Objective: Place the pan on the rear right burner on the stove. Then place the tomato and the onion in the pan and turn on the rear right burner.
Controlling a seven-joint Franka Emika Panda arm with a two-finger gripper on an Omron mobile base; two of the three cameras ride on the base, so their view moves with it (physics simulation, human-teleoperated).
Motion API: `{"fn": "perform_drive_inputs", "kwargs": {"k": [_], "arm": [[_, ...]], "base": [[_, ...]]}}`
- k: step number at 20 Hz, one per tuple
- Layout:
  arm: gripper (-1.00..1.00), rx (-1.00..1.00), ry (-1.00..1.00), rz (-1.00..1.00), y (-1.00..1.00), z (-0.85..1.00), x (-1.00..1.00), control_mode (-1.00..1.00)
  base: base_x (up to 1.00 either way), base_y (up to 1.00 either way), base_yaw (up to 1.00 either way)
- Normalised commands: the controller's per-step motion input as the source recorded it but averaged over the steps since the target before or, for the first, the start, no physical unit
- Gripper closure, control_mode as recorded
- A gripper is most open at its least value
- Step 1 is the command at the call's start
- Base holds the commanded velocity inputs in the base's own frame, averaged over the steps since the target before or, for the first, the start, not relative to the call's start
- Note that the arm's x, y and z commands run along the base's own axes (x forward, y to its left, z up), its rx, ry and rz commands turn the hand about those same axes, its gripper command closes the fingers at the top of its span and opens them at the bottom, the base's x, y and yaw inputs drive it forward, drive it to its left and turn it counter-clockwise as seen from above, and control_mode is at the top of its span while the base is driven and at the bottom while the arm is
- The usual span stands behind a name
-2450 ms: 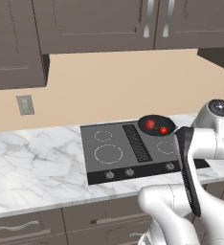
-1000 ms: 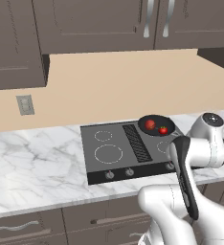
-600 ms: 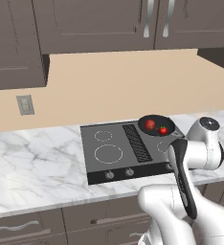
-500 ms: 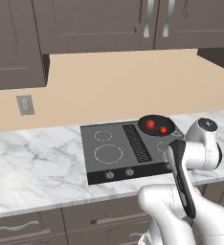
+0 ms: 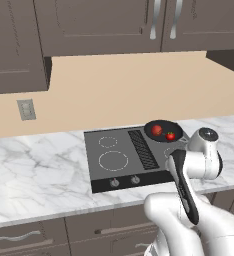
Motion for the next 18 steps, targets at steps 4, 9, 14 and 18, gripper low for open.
{"fn": "perform_drive_inputs", "kwargs": {"k": [4,9,14,18], "arm": [[-1.0,0.0,0.0,0.0,0.0,-0.22,0.18,-1.0],[-1.0,0.0,0.0,0.0,0.0,-0.22,0.19,-1.0],[-1.0,0.0,0.0,0.0,0.0,-0.28,0.21,-1.0],[-1.0,0.0,0.0,0.0,0.0,-0.28,0.18,-1.0]], "base": [[0.0,0.0,0.0],[0.0,0.0,0.0],[0.0,0.0,0.0],[0.0,0.0,0.0]]}}
